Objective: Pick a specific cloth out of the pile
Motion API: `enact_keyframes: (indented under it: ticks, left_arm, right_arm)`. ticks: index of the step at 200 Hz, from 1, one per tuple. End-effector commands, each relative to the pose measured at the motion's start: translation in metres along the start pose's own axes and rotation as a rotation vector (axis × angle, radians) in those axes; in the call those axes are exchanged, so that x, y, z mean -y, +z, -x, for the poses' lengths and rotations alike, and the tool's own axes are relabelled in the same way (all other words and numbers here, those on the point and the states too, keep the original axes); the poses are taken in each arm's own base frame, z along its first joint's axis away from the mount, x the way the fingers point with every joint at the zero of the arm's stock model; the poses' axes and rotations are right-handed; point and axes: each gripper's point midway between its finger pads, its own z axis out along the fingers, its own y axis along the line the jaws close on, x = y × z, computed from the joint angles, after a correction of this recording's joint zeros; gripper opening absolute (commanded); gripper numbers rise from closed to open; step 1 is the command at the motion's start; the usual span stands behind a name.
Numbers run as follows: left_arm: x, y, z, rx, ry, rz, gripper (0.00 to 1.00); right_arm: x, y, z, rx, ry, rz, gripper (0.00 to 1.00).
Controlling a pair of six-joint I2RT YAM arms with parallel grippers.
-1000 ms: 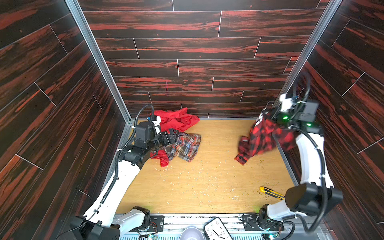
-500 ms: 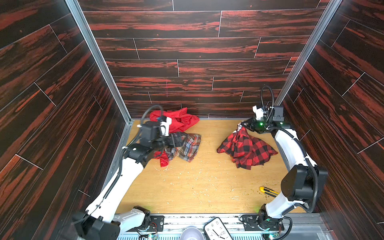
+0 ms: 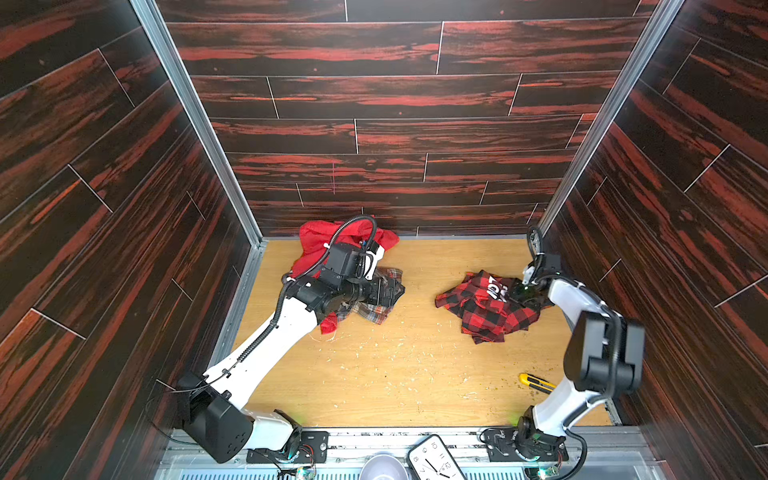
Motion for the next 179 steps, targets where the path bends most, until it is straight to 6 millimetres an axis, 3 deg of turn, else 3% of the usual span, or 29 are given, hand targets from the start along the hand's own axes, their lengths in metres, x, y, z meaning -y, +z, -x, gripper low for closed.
enact_keyframes:
  ticks: [1, 8, 26, 50, 70, 85, 128, 179]
  left_arm:
    - [0.008, -0.008, 0.014, 0.054, 0.032, -0.006, 0.99]
    - [0.008, -0.008, 0.014, 0.059, 0.033, -0.003, 0.99]
    - [0.006, -0.009, 0.013, 0.066, 0.036, 0.005, 0.99]
    - [0.005, -0.007, 0.013, 0.066, 0.035, 0.007, 0.99]
    - [0.006, -0.006, 0.012, 0.063, 0.034, 0.002, 0.99]
    - [0.007, -0.006, 0.011, 0.063, 0.04, -0.006, 0.99]
    - [0.022, 0.002, 0.001, 0.008, 0.107, -0.037, 0.99]
    - [0.042, 0.017, -0.001, 0.001, 0.112, -0.077, 0.99]
  right_arm:
    - [0.009, -0.006, 0.004, 0.051, -0.015, -0.059, 0.0]
    - [0.009, -0.014, 0.008, 0.08, -0.02, -0.069, 0.07]
    - [0.01, -0.033, 0.016, 0.136, -0.024, -0.097, 0.52]
    - [0.013, -0.055, 0.027, 0.196, 0.012, -0.1, 0.74]
    - [0.019, -0.074, 0.038, 0.245, 0.073, -0.07, 0.81]
    - [0.035, -0.078, 0.045, 0.247, 0.143, -0.054, 0.82]
    - [0.096, -0.06, 0.053, 0.254, 0.34, 0.017, 0.82]
    - [0.126, -0.031, 0.067, 0.222, 0.4, 0.007, 0.82]
